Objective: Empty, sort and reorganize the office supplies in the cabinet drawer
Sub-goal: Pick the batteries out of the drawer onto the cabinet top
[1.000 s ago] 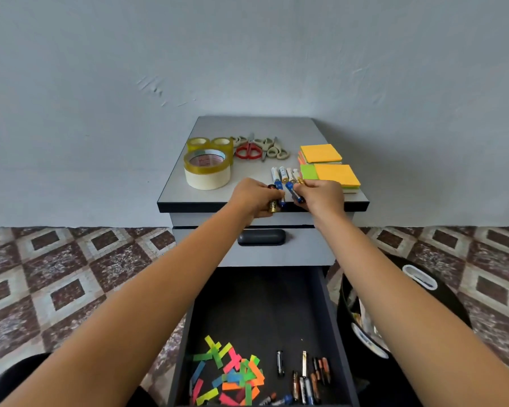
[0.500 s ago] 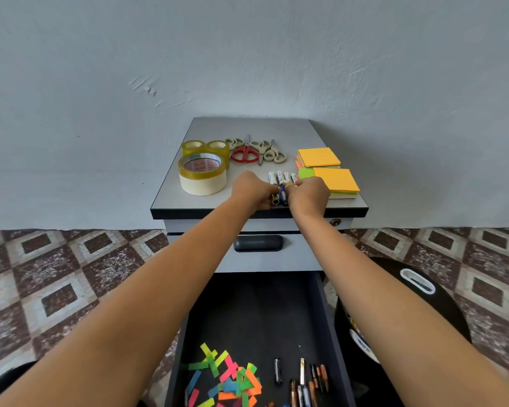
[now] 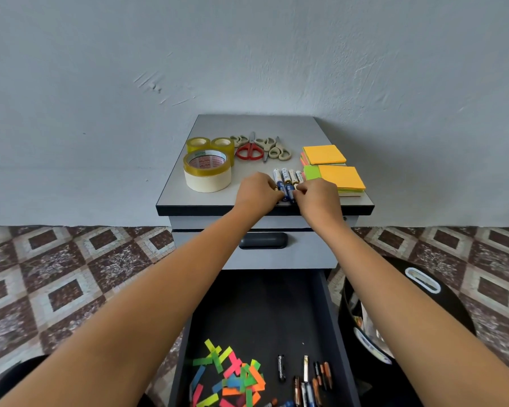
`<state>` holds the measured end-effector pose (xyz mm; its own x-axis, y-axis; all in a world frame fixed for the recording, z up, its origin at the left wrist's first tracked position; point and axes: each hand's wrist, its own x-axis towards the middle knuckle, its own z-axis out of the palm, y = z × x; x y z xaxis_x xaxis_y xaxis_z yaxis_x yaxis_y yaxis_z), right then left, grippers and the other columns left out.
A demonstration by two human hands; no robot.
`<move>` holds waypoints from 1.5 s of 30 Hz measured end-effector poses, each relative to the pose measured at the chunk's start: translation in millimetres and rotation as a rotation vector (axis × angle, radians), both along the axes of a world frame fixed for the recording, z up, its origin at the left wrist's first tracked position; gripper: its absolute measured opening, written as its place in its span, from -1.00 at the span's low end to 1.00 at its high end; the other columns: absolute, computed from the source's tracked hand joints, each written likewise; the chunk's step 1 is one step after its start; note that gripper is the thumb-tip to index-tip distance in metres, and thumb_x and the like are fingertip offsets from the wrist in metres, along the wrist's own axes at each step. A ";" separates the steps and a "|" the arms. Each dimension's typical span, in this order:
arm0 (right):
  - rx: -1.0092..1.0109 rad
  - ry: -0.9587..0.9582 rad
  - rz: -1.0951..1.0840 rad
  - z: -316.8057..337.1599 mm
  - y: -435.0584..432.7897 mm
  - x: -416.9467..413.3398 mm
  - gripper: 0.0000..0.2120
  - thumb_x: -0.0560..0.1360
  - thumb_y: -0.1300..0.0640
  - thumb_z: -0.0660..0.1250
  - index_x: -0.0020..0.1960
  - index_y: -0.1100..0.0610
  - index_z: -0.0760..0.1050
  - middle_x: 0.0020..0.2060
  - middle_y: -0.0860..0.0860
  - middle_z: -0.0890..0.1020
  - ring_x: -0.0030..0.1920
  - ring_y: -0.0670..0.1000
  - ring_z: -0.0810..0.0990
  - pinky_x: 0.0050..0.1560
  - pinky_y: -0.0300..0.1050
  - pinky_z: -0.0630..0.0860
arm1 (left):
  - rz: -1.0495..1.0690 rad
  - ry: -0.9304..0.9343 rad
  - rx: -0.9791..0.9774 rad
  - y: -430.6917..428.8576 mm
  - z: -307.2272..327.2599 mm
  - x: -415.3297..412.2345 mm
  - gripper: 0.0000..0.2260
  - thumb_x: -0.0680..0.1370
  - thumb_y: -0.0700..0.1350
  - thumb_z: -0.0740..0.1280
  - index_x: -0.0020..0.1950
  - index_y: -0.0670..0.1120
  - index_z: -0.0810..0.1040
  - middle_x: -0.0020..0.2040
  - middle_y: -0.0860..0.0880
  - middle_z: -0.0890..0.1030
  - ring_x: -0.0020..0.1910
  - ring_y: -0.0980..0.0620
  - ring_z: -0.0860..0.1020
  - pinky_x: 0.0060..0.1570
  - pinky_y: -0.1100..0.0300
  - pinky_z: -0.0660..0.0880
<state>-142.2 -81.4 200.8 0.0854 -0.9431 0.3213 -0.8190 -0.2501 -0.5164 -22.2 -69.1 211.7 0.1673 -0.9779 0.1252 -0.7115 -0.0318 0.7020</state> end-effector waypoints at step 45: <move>-0.345 -0.107 -0.235 -32.9 0.7 -50.5 -0.65 0.53 0.15 0.32 0.29 0.24 0.48 0.20 0.26 0.43 0.22 0.26 0.38 0.15 0.08 0.39 | -0.115 -0.164 -0.175 -4.7 -29.6 4.8 -0.70 0.52 -0.01 0.32 0.23 -0.06 0.52 0.07 -0.01 0.58 0.05 -0.01 0.50 0.14 -0.02 0.43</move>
<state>-192.7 -80.7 167.8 -0.1699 -0.7689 0.6163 -0.8208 -0.2357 -0.5203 -17.3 -73.8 182.1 0.0203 -0.9505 0.3101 -0.8081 0.1670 0.5648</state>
